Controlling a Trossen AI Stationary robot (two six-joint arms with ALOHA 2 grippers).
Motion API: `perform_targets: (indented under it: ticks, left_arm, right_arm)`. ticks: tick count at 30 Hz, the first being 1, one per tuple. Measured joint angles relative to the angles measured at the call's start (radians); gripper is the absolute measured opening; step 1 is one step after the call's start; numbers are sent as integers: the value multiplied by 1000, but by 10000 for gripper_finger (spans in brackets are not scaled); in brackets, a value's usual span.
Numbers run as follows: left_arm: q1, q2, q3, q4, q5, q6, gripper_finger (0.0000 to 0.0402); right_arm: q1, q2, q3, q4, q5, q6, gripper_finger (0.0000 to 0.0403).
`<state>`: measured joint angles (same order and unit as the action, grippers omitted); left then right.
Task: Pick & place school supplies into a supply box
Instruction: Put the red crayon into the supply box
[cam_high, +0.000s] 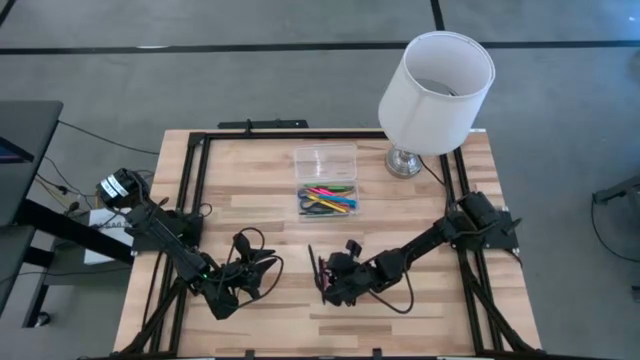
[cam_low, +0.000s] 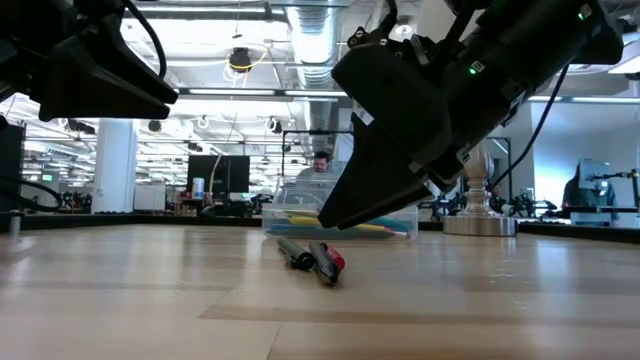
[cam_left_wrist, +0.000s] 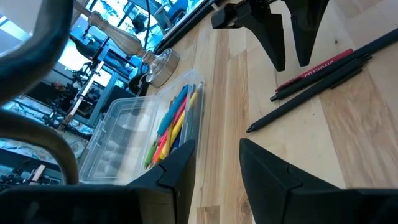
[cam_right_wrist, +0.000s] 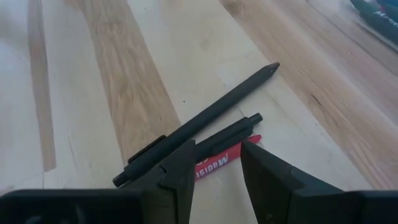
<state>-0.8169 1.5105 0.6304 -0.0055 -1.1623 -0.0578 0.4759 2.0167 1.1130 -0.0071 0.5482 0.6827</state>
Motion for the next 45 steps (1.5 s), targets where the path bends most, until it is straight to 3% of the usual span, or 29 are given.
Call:
perform_targets:
  ticks: [11,29,45]
  left_arm:
    - [0,0,0,0,5,0,119]
    - [0,0,0,-6,7,-7,119]
    - [0,0,0,-5,7,-7,119]
  right_arm:
    - [0,1,0,0,-23,-9,120]
    - [12,1,-33,46,56,-12,120]
    - [29,1,-54,106,55,-13,120]
